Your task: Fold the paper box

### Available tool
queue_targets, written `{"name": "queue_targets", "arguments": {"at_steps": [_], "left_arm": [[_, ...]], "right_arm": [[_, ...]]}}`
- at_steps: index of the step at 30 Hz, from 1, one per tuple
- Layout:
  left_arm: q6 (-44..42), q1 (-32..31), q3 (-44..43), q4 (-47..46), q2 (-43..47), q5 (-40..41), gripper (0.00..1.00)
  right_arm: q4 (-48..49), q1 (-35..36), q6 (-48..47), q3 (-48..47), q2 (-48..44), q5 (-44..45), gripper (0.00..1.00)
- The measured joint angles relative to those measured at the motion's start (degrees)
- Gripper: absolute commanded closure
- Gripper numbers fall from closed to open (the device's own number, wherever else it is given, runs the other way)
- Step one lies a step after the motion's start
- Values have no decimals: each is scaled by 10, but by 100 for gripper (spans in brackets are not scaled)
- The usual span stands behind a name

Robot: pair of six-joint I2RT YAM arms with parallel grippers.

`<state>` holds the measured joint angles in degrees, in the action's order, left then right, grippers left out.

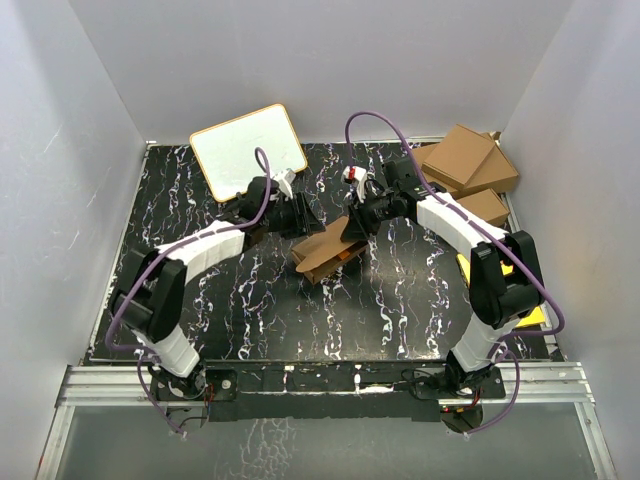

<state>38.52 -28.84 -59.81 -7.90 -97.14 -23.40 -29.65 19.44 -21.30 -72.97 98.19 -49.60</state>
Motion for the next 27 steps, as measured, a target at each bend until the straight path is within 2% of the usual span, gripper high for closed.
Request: {"name": "queue_targets", "arguments": {"at_steps": [4, 7, 11, 16, 20, 24, 27], "left_arm": [[-3, 0, 23, 5, 74, 38, 56], [4, 0, 77, -2, 168, 69, 59], [47, 0, 175, -22, 297, 100, 83], [141, -1, 323, -66, 403, 121, 88], [204, -8, 391, -89, 402, 123, 88], [235, -25, 400, -120, 360, 127, 88], [247, -33, 400, -149, 323, 136, 88]], "right_arm": [[-1, 0, 0, 0, 0, -10, 66], [-1, 0, 3, 0, 0, -17, 64], [-1, -1, 7, 0, -1, -31, 59], [1, -12, 19, 0, -18, -62, 56], [10, -33, 32, 0, -35, -89, 55], [24, -73, 54, 0, -42, -128, 55], [59, -129, 87, 8, -45, -148, 56]]}}
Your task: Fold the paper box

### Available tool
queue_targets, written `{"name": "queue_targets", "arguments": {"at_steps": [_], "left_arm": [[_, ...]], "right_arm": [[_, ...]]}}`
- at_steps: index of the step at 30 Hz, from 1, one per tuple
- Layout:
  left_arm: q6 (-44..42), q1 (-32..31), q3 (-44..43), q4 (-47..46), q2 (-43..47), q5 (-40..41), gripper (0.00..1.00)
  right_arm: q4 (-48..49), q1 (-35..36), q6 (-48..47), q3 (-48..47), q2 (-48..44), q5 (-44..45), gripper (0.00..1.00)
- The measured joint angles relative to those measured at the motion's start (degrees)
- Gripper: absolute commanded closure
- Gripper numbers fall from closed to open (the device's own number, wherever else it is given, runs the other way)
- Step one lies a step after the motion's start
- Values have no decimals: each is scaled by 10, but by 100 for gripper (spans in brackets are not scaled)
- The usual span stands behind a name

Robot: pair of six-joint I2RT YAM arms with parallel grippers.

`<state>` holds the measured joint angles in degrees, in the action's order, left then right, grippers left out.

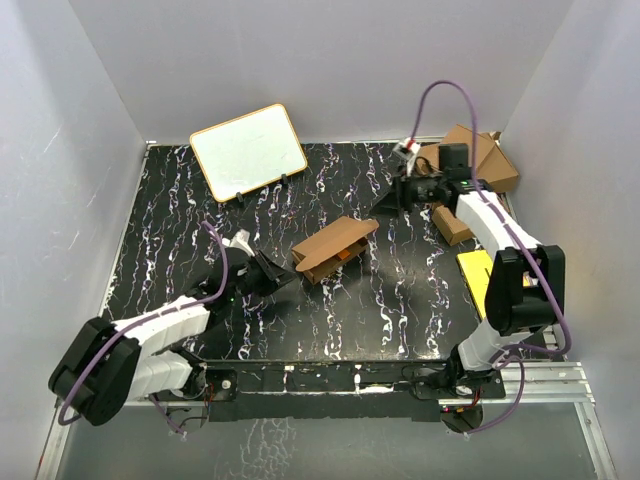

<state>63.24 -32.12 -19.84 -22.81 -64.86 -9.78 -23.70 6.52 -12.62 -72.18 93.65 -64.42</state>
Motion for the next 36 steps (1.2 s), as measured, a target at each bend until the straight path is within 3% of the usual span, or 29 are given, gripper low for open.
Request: {"name": "queue_targets", "arguments": {"at_steps": [5, 11, 20, 36], "left_arm": [[15, -3, 0, -35, -48, 20, 88], [25, -3, -2, -71, -85, 31, 86], [28, -3, -4, -80, -97, 49, 83], [0, 15, -84, -75, -175, 38, 75]], "right_arm": [[61, -90, 55, 40, -6, 18, 66], [84, -99, 75, 40, 61, 55, 77], [68, -83, 75, 15, 199, 93, 79], [78, -38, 71, 39, 211, 90, 79]]}}
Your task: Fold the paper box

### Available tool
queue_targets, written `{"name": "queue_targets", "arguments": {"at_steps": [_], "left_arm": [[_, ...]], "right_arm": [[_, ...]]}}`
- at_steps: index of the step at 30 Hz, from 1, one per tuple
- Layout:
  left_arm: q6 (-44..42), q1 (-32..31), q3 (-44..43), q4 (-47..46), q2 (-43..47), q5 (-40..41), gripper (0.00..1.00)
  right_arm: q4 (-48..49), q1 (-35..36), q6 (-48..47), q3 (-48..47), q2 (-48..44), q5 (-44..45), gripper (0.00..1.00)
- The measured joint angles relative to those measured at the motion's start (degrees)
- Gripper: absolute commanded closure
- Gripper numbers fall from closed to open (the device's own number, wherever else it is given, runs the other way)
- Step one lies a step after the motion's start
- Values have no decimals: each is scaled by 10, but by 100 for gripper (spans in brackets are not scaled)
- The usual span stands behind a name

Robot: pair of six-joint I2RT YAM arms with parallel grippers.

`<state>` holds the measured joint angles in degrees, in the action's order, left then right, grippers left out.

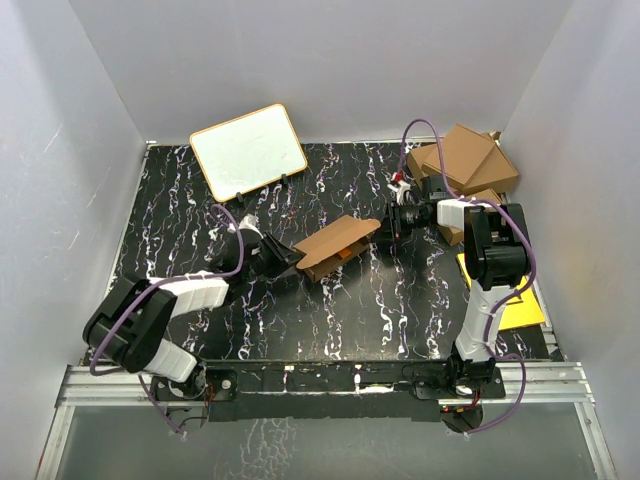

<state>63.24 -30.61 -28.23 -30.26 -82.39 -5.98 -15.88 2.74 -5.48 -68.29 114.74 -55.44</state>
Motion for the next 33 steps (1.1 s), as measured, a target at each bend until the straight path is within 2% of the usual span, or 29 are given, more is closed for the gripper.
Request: {"name": "queue_targets", "arguments": {"at_steps": [6, 18, 26, 33], "left_arm": [[-8, 2, -19, 3, -38, -18, 75], [-48, 16, -69, 30, -57, -37, 75], [-67, 18, -48, 76, -11, -35, 75], [-79, 19, -35, 111, 23, -34, 75]], "right_arm": [[4, 2, 0, 30, -4, 0, 78], [11, 1, -5, 69, -51, 16, 76], [5, -33, -37, 70, -126, 40, 73], [-21, -49, -83, 62, -214, 46, 64]]}}
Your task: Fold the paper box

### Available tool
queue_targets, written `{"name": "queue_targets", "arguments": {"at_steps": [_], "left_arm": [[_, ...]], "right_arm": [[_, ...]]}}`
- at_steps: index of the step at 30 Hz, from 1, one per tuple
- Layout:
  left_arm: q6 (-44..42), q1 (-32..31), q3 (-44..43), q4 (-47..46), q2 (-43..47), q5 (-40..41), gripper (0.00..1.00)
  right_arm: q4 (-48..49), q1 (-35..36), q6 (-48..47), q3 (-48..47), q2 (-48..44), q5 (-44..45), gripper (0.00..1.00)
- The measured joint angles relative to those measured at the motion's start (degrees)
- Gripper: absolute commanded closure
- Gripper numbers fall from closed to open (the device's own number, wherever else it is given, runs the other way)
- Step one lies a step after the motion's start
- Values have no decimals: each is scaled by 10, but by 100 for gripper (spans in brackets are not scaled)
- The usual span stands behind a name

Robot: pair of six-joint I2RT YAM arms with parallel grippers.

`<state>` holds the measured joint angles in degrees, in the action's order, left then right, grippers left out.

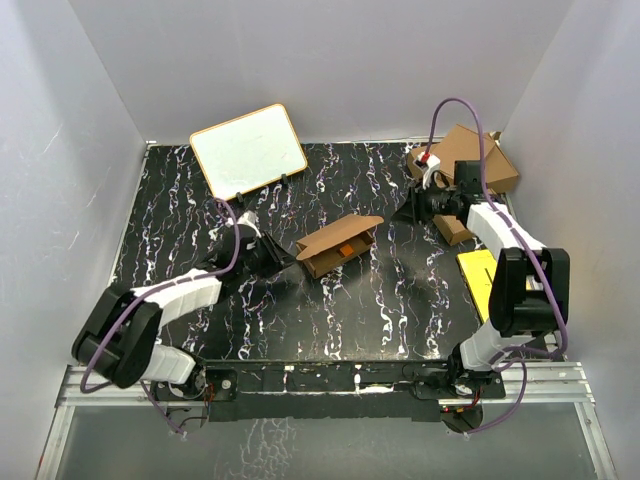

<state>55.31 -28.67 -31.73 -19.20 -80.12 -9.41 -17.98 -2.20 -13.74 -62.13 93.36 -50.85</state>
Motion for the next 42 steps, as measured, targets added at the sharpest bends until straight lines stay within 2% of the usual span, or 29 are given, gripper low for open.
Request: {"name": "queue_targets", "arguments": {"at_steps": [5, 8, 13, 17, 24, 36, 39, 42], "left_arm": [[-20, 1, 13, 21, 86, 4, 71], [-31, 1, 19, 27, 138, 7, 69], [-41, 3, 23, 40, 197, 13, 65], [-36, 4, 35, 35, 219, 11, 63], [2, 4, 82, -10, 226, -3, 60], [29, 4, 83, -51, 180, -23, 61], [33, 4, 83, -54, 170, -27, 64], [37, 4, 82, -56, 162, -31, 73]], "right_arm": [[-27, 15, -28, -50, -39, -50, 59], [-35, 55, -37, -84, -45, -65, 60], [-53, 148, -47, -126, -29, -57, 63], [-73, 177, -59, -142, 7, -28, 64], [-113, 200, -79, -142, 61, 34, 66], [-139, 210, -101, -142, 91, 75, 67], [-140, 210, -102, -142, 91, 75, 67], [-140, 210, -102, -143, 91, 73, 66]]}}
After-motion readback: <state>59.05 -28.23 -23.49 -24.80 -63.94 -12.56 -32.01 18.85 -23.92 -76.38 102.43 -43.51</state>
